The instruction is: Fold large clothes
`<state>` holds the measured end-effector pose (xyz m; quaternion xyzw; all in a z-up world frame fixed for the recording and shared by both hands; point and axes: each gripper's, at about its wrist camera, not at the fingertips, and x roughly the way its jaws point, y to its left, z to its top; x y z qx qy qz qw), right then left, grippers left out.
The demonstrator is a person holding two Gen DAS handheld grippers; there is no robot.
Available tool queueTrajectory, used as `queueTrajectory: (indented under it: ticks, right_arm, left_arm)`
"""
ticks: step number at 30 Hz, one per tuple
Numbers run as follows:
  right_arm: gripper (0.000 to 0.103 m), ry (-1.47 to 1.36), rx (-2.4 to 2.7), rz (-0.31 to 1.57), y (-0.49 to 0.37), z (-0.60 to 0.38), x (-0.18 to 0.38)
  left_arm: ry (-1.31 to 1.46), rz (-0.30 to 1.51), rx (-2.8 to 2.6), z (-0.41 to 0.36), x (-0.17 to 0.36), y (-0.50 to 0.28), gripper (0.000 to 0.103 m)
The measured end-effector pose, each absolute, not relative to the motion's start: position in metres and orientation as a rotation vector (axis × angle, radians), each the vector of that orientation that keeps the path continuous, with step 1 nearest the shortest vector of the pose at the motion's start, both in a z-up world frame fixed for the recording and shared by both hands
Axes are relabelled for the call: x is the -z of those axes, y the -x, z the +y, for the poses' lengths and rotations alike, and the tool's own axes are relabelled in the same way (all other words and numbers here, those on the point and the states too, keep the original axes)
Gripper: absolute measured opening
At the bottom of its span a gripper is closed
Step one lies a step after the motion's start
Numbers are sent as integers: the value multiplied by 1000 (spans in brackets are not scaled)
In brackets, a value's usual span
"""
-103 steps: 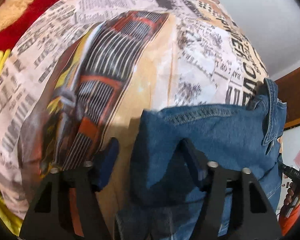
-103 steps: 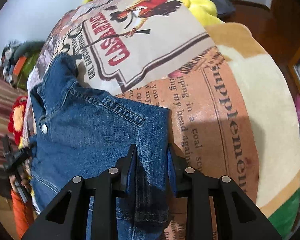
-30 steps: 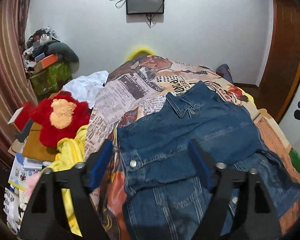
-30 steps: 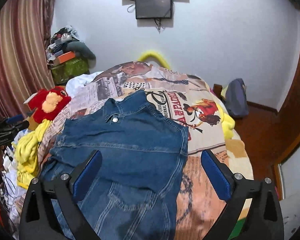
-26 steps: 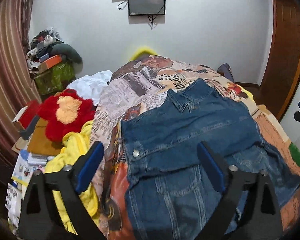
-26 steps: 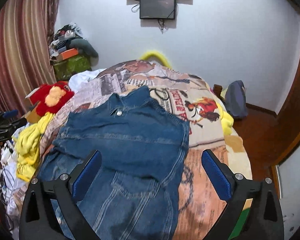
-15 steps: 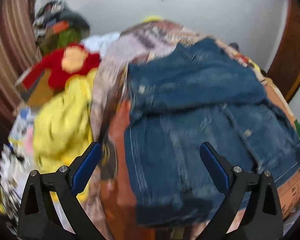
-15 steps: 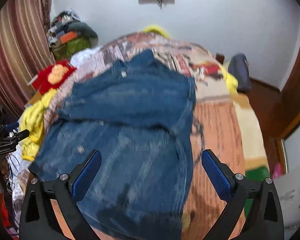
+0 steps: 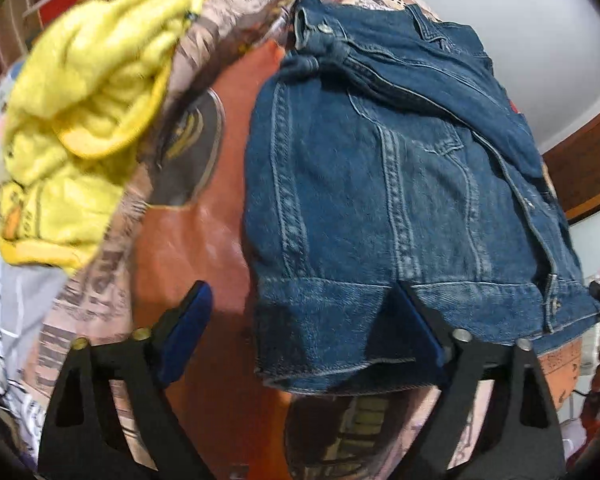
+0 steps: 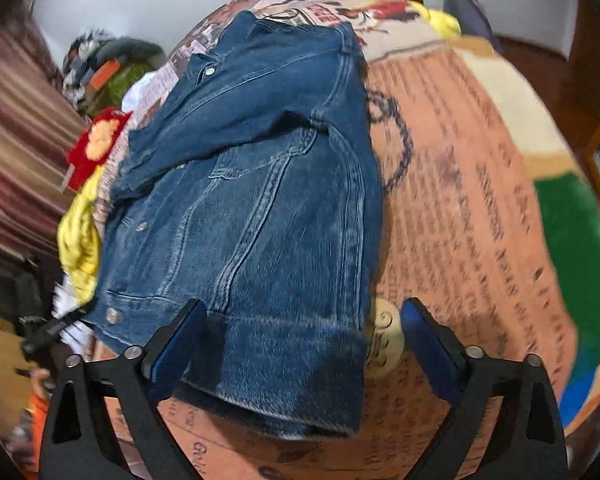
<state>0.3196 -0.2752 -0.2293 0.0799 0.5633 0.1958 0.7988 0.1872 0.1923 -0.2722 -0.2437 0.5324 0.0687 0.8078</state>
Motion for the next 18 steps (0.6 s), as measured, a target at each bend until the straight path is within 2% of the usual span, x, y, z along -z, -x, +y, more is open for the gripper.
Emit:
queueTrajectory:
  ticks: [1,3,4,6,7,8,9,12,18]
  right_arm:
    - [89,-181,-419,1201,-318,-277,230]
    - [72,-178,-413,1186,-315,-278,230]
    - [67,-181,-415,1182,-314,-278,230]
    - [47,-209,-419,1176,-314,-279,231]
    - [42,-210,-414,1175,-314,-279,231]
    - [36,-204,-404,1171,-315,-279,231]
    - [29,-202,-404,1167,-316,-279,231]
    - [19,-217,-435,1152,-318,-278,227]
    - [16,-207,-488,1088,-327,-270,207]
  left_arm:
    - [534,1142,-132,192,274,-188,81]
    - [563,1137,-88,193,275,-188,71]
    - [580,1134,-65,193,274,-188,63]
    - [578,1126,-61,193,270,-190,55]
    - [566,1121,-58,192,268,-190,46]
    - [545,1114,-69,190,265,-191,32]
    - [527,1111,-79,191,262,-191,29]
    - [528,1079,-79,192,252,-192,22]
    - [451,994,-82,187,216,-203,17]
